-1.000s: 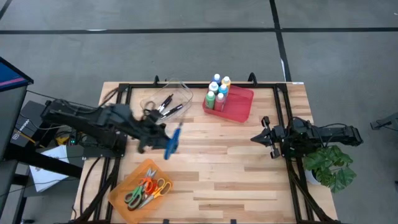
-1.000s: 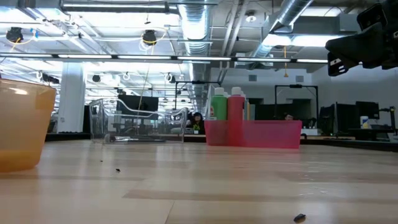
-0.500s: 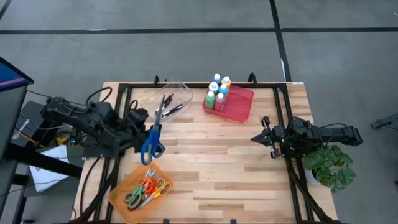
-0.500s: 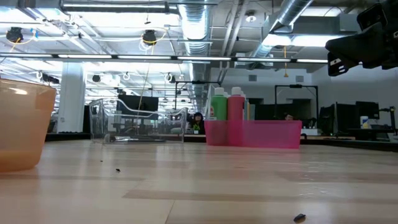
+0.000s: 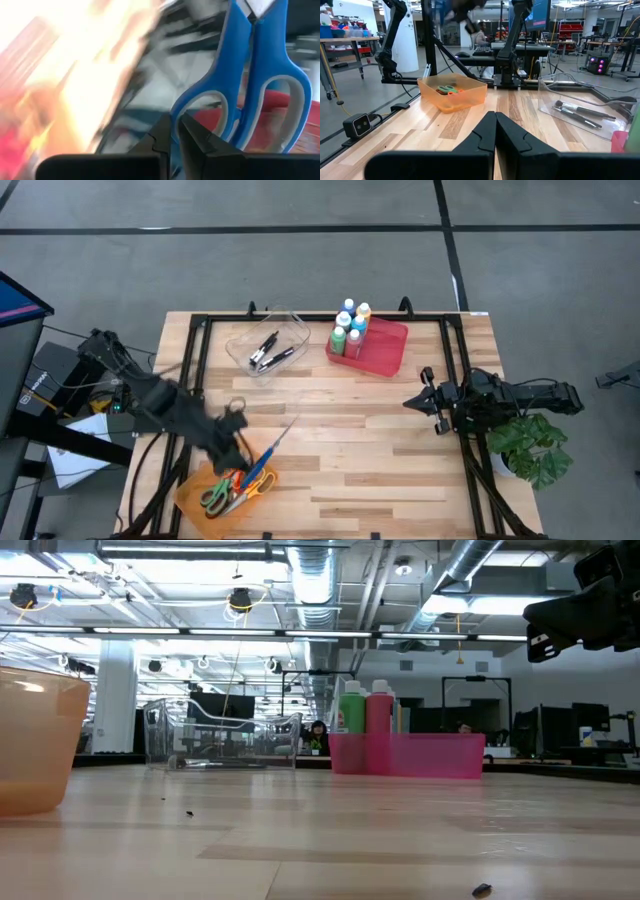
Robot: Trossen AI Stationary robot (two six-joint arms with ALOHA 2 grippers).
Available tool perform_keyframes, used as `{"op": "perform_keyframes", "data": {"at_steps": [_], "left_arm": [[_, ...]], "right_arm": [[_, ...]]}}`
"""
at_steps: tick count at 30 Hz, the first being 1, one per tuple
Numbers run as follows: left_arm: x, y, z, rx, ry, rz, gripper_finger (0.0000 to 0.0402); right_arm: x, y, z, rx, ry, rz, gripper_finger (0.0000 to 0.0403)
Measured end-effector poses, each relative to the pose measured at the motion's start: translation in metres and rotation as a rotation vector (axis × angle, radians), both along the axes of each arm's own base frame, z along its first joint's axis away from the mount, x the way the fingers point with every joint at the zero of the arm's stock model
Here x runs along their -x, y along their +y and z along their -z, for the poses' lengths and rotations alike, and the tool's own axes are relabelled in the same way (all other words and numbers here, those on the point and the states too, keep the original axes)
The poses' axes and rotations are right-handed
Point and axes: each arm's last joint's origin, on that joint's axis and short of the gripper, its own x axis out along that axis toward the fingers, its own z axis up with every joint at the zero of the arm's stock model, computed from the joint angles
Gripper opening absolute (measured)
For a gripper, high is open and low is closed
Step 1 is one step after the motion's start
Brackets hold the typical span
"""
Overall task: Pick & Place Paint Supplies
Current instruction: Put the blue scissors into the orange bin
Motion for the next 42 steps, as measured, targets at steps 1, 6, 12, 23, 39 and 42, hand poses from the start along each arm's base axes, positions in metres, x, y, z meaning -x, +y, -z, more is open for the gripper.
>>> {"op": "perform_keyframes", "data": {"at_steps": [1, 6, 12, 23, 39, 42], "left_arm": [[0.004, -0.006, 0.008, 0.001, 0.088, -0.010, 0.0010], [0.021, -0.040, 0.041, -0.015, 0.433, -0.066, 0.0011], [0.040, -0.081, 0.072, -0.048, 0.658, -0.128, 0.0011], [0.047, -0.119, 0.133, -0.250, 0.937, -0.169, 0.0012], [0.046, -0.123, 0.180, -0.341, 1.032, -0.157, 0.0015], [0.046, -0.121, 0.185, -0.340, 1.036, -0.157, 0.0028]], "right_arm": [[0.000, 0.000, 0.000, 0.000, 0.000, 0.000, 0.0000], [0.000, 0.000, 0.000, 0.000, 0.000, 0.000, 0.0000], [0.000, 0.000, 0.000, 0.000, 0.000, 0.000, 0.0000], [0.000, 0.000, 0.000, 0.000, 0.000, 0.000, 0.0000], [0.000, 0.000, 0.000, 0.000, 0.001, 0.000, 0.0000], [0.000, 0.000, 0.000, 0.000, 0.000, 0.000, 0.0000]]}}
